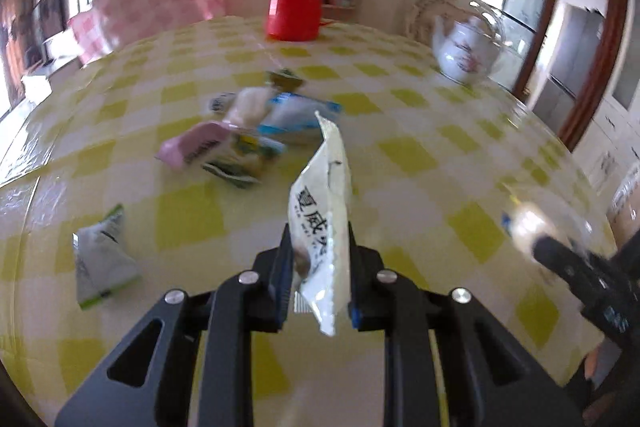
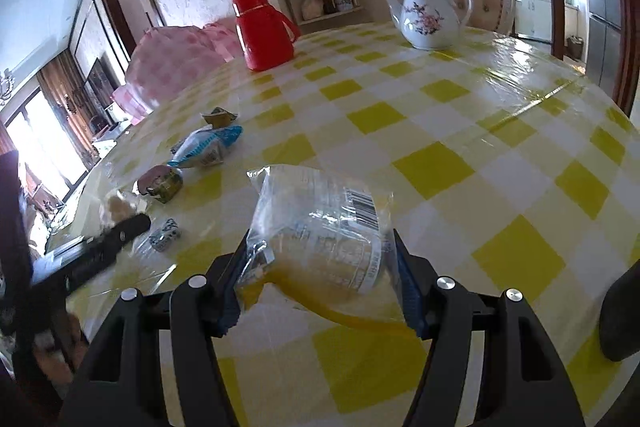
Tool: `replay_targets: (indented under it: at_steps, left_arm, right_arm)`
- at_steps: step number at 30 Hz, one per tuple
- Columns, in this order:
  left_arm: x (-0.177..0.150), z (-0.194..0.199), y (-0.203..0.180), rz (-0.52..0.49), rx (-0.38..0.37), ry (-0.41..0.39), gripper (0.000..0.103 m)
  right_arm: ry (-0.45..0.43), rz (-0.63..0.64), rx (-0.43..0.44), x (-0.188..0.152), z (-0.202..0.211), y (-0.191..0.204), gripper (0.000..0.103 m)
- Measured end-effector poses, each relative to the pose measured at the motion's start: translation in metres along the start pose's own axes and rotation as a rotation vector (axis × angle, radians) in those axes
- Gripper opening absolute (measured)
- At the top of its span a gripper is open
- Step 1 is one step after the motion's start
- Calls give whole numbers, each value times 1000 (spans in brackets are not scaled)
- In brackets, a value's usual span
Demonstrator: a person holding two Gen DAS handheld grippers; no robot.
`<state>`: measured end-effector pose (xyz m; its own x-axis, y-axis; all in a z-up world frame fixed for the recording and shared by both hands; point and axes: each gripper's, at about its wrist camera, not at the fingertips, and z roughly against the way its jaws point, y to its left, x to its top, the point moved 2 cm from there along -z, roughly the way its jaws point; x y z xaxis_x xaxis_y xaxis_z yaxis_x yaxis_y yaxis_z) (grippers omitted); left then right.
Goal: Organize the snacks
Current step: 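Carry both held packets toward the purple-rimmed bin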
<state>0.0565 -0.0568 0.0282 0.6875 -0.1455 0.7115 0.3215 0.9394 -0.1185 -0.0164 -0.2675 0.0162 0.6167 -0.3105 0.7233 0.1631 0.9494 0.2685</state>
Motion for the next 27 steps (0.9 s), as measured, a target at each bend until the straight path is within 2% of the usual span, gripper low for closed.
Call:
replay_targets:
  at_steps: [4,9,17,27]
  left_arm:
    - [-16,5,-23,5,-20,9,22]
    - [-31,16,-40,0,-2,-16,23]
    - [-49,49,-36,37,36,-70,23]
    - [-72,89,-23,8,103,-67,23]
  right_arm:
    - [-10,1,-19,1,1,-2,62]
    - [-23,14,-35,-1,3,1,62]
    - [-28,48,-8,-15,16,13,62]
    - [-27,130,63,-38,34,40,62]
